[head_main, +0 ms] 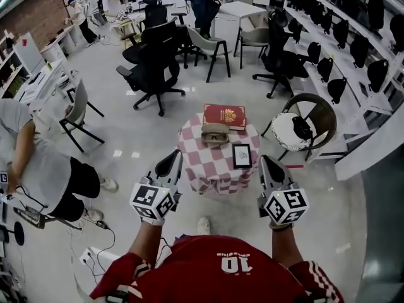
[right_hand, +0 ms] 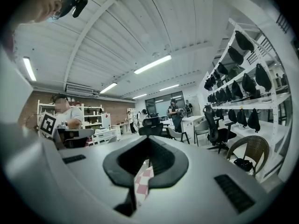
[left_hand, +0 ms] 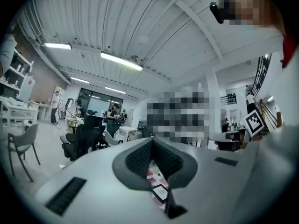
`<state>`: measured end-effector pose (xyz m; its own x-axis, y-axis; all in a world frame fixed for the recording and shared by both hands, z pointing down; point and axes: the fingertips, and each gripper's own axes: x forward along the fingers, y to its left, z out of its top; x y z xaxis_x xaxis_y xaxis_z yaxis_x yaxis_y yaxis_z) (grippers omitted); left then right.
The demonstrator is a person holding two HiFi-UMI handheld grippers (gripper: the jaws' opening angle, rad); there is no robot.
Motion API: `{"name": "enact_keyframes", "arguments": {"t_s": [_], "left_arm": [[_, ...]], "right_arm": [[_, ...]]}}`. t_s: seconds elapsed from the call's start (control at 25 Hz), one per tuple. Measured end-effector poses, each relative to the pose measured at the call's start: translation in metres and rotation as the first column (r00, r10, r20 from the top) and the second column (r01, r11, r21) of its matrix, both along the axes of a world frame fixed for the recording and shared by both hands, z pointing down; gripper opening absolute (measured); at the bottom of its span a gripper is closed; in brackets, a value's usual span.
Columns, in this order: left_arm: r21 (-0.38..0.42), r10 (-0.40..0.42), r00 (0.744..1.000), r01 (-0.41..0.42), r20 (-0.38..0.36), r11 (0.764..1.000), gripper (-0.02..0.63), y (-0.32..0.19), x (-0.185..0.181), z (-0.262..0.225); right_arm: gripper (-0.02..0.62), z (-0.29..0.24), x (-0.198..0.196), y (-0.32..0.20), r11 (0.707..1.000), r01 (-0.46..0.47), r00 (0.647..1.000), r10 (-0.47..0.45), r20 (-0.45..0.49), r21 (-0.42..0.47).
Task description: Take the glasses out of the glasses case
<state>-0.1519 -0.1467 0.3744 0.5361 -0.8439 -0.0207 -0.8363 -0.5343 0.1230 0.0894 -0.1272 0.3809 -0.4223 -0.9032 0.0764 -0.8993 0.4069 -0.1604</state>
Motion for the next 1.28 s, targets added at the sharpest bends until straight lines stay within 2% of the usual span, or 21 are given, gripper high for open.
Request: {"name": "enact_keyframes", "arguments": {"t_s": [0.52, 0.88, 1.28], "left_arm": [[0.014, 0.063, 0.998, -0.062, -0.005, 0.998, 0.007, -0.09, -0.021, 0.001], [0.0, 0.093, 0.996, -0.093, -0.012, 0.996, 0.006, -0.121, -0.013, 0.014], [-0.012, 0.076, 0.997, -0.075, 0.007, 0.997, 0.007, -0.153, -0.006, 0.024]], "right_arm": [[0.017, -0.003, -0.027, -0.075, 0.999, -0.043, 0.999, 0.043, 0.0, 0.014], [0.017, 0.007, -0.023, -0.095, 0.997, -0.074, 0.997, 0.074, -0.001, -0.015], [0.017, 0.014, -0.018, -0.14, 0.999, -0.038, 0.999, 0.038, 0.006, -0.016]]}}
